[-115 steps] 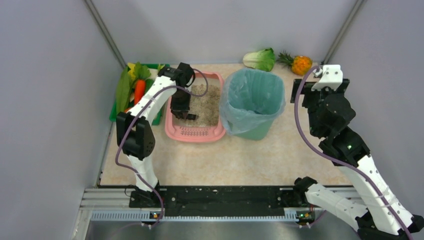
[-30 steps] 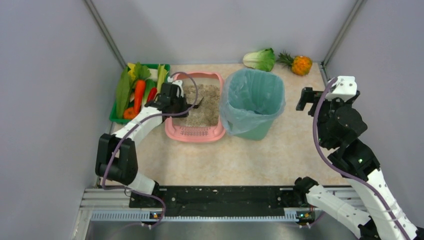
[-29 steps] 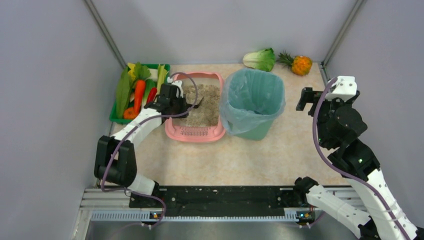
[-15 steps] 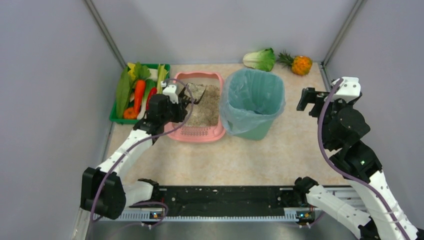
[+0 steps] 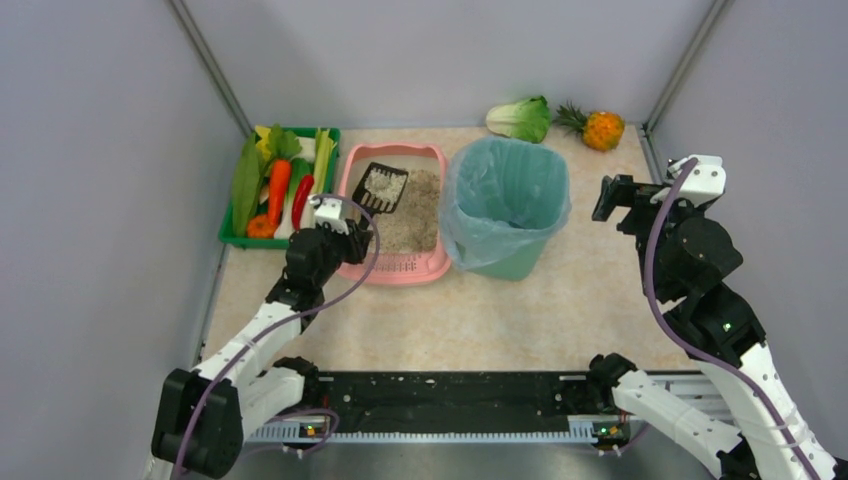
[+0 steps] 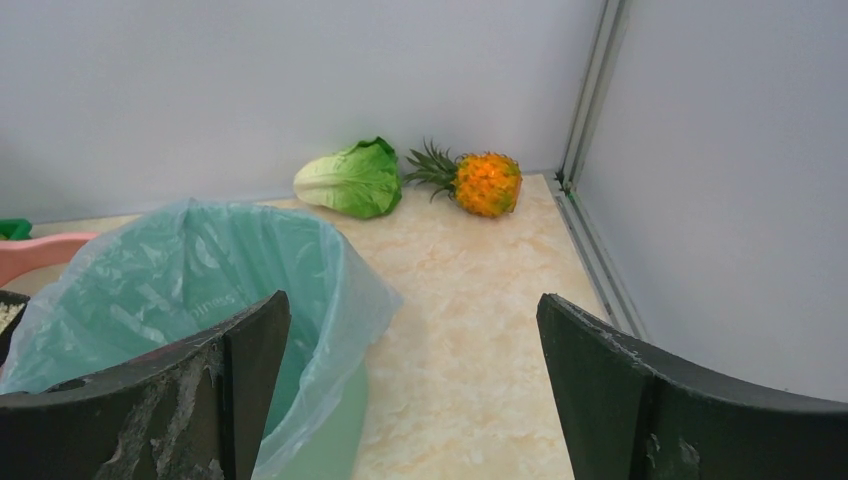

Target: Clean the litter box

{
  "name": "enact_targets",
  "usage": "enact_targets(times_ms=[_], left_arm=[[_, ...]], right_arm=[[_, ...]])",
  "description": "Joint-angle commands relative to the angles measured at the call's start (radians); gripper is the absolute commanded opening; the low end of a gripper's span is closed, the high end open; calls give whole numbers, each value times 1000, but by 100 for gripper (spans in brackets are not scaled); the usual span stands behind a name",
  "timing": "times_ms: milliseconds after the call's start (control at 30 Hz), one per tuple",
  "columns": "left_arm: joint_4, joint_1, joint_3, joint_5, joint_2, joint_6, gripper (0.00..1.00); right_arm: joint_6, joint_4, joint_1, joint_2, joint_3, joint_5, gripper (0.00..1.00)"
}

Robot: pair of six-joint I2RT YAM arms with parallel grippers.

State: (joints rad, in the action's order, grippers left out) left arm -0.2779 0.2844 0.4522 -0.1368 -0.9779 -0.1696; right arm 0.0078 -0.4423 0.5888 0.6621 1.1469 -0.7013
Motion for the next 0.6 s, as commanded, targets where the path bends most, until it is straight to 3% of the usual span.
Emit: enact_targets(times_ms=[0, 67, 133, 200, 367, 467, 567], left_arm=[[-265, 4, -14, -26, -11, -47, 0], [-247, 4, -24, -9, 19, -75, 0], [-347, 4, -51, 34, -17, -105, 0], [-455, 4, -75, -13, -50, -98, 0], [-439, 4, -57, -8, -38, -155, 0], [-397, 4, -21, -121, -47, -125, 0], [-370, 4, -31, -40, -30, -161, 0]], right_arm=[[19, 19, 7, 6, 39, 18, 94], [21, 10, 6, 6, 48, 15, 94], [21, 10, 6, 2, 44, 7, 93], [14, 13, 7, 4, 47, 8, 94], [15, 6, 6, 13, 52, 9, 94], [12, 5, 6, 29, 57, 29, 94], [14, 7, 6, 35, 53, 26, 94]])
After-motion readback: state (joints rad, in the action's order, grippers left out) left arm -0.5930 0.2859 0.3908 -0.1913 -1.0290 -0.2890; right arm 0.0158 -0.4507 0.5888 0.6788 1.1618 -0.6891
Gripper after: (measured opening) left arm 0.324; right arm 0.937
